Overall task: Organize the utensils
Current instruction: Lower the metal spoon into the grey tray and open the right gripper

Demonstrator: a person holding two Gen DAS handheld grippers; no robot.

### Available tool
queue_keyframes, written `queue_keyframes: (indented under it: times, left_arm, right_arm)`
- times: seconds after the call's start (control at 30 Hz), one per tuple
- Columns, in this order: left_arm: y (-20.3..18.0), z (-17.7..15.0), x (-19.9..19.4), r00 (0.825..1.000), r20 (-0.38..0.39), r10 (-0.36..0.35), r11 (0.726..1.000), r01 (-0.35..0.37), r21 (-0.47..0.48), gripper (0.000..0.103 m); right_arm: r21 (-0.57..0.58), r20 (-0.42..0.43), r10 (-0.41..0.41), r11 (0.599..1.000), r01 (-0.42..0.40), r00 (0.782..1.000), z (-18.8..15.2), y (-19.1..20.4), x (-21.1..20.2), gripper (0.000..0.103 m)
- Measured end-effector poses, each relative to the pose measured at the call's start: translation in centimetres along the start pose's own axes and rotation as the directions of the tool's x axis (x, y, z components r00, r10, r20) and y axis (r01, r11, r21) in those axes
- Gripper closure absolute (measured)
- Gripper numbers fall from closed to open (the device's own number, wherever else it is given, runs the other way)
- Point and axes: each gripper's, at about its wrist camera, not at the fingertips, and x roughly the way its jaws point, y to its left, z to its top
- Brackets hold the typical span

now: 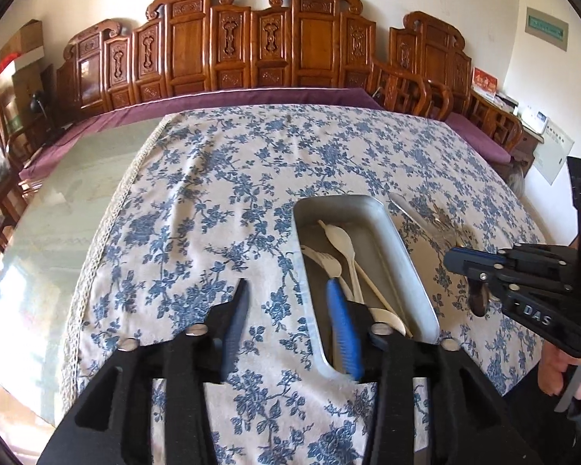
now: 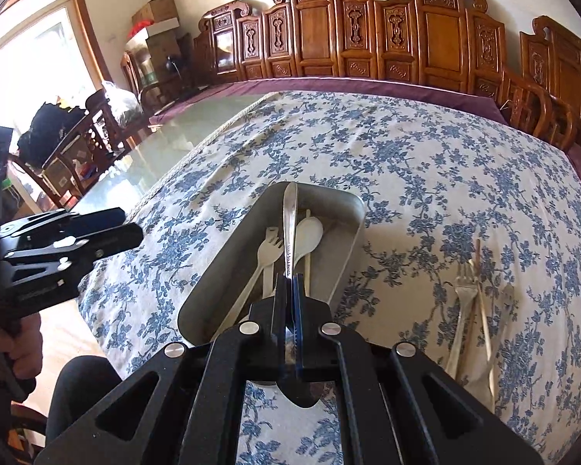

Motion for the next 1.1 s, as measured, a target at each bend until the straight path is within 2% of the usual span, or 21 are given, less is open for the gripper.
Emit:
queue_keyframes:
  times: [0.07,0.17,0.2,0.33,0.57,0.7,0.83,1.1]
  left_arm:
    - [0.5,-0.2,-0.2,1.000,0.006,0.005,1.000,-0.005,-0.007,0.034]
    - [1.4,-0.5,-0.3,1.000,0.015,0.010,1.000,-0.010,-0.024,0.017]
    - [1.7,-0.6,-0.3,1.000,0.018,0.015,0.999,-0.015,-0.035,0.015]
    - [3.1,-0.9,0.1,1.000,0.015,0.011,0.997,-0.009,-0.077,0.014]
    - [4.8,-1.3,0.5,0.999,0.005,0.031,0.994,-0.031,-0.101,0.014]
    - [5.4,-1.3,0.6,0.999,0.003,0.039,0.993,-0.038,-0.115,0.014]
    - [5.4,-1.4,0.8,0.999,-0.002,0.042,0.993,-0.042,-0.114,0.014]
    - [4.9,-1.6,1.0,0.999,-0.007,0.042,0.994,-0.043,-0.100,0.014]
  right_arm:
    - [0.003,-0.007,0.000,1.000,0.000,1.000,0.2,0.3,0.5,0.099]
    - [0.009,-0.017,0.001,1.000,-0.001,1.000,0.5,0.6,1.3,0.099]
    - [0.012,-0.020,0.003,1.000,-0.002,1.000,0.6,0.7,1.5,0.099]
    - [0.020,-0.034,0.006,1.000,-0.005,0.999,1.0,1.1,2.7,0.099]
    - [0.076,-0.065,0.025,0.997,-0.020,0.998,1.9,1.1,5.5,0.099]
    - [0.086,-0.091,0.011,0.996,-0.003,0.996,2.1,1.2,7.4,0.099]
    - [0.100,-0.118,-0.002,0.995,0.014,0.993,1.8,1.2,8.9,0.099]
    - [0.128,-0.144,0.027,0.992,-0.008,0.989,0.5,1.4,10.1,0.098]
